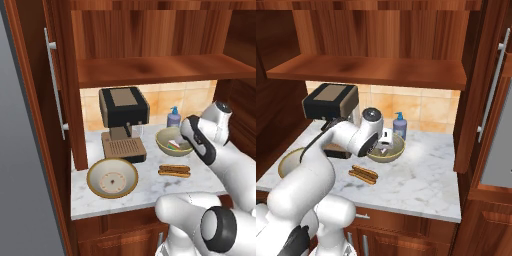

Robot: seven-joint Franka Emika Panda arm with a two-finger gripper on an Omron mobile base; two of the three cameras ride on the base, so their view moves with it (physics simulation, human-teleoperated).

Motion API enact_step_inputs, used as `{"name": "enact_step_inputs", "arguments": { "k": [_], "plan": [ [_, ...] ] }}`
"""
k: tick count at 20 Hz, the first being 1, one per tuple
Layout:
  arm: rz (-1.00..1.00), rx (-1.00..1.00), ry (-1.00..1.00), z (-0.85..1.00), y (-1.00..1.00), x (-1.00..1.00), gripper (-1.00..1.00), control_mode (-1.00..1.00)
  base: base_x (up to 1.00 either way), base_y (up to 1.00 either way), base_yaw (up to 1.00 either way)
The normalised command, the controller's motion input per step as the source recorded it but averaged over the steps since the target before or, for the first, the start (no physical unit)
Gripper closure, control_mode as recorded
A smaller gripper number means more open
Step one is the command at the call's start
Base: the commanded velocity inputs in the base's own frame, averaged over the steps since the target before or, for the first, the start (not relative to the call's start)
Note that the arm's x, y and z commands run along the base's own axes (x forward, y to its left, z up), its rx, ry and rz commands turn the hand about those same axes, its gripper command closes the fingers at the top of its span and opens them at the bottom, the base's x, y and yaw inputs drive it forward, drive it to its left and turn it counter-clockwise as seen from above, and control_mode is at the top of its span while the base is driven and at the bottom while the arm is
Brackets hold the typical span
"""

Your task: Pick both bowls and place them on the counter. Then place the hotdog bun in one bowl and place the cake in the other bowl.

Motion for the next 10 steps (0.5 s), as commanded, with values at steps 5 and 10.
{"name": "enact_step_inputs", "arguments": {
  "k": [5,10],
  "plan": [
    [0.00,0.00,0.08,-0.03,0.33,-0.20,-1.00,-1.00,0.00,0.00,0.00],
    [0.00,0.00,0.14,-0.05,0.31,-0.13,-1.00,-1.00,0.00,0.00,0.00]
  ]
}}
